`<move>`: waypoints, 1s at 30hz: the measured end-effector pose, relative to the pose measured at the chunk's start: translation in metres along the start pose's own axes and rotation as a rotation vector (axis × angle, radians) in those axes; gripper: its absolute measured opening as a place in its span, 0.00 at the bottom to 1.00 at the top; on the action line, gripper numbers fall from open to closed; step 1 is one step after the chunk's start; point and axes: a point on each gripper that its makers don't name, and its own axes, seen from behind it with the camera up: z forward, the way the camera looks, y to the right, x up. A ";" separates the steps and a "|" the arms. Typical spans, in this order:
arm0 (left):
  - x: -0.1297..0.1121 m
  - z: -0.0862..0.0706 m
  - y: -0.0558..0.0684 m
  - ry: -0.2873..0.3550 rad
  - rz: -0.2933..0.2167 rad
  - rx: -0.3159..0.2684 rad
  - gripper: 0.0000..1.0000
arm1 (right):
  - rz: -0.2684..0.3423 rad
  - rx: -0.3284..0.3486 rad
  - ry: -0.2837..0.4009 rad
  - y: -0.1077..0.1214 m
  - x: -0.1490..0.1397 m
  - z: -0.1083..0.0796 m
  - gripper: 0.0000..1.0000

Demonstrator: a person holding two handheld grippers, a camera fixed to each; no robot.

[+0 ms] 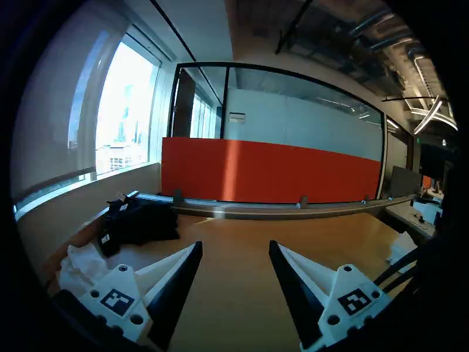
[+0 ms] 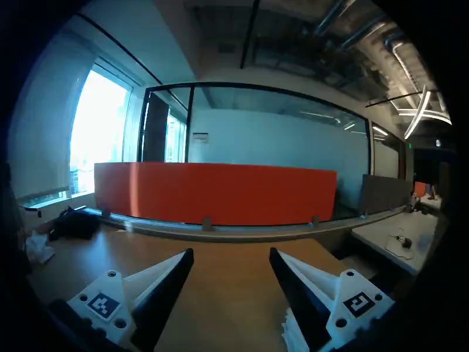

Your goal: Fold towel

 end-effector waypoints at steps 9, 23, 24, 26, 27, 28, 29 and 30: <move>-0.035 0.013 -0.011 0.010 0.014 0.009 0.83 | -0.002 -0.023 -0.005 0.007 -0.011 -0.004 1.00; -0.077 0.027 -0.031 0.069 0.021 0.048 0.84 | 0.026 -0.002 0.003 0.000 -0.021 0.009 1.00; -0.079 0.027 -0.032 0.072 0.022 0.048 0.84 | 0.025 -0.001 0.003 -0.001 -0.021 0.010 1.00; -0.084 0.028 -0.035 0.079 0.025 0.050 0.83 | 0.024 0.003 0.003 -0.004 -0.021 0.012 1.00; -0.086 0.029 -0.036 0.084 0.026 0.050 0.83 | 0.021 0.004 0.007 -0.005 -0.021 0.013 1.00; -0.087 0.029 -0.037 0.088 0.027 0.050 0.83 | 0.019 0.006 0.011 -0.006 -0.021 0.014 1.00; -0.088 0.029 -0.038 0.094 0.028 0.050 0.83 | 0.016 0.007 0.015 -0.007 -0.021 0.015 1.00; -0.090 0.030 -0.039 0.099 0.028 0.050 0.83 | 0.014 0.008 0.018 -0.008 -0.022 0.015 1.00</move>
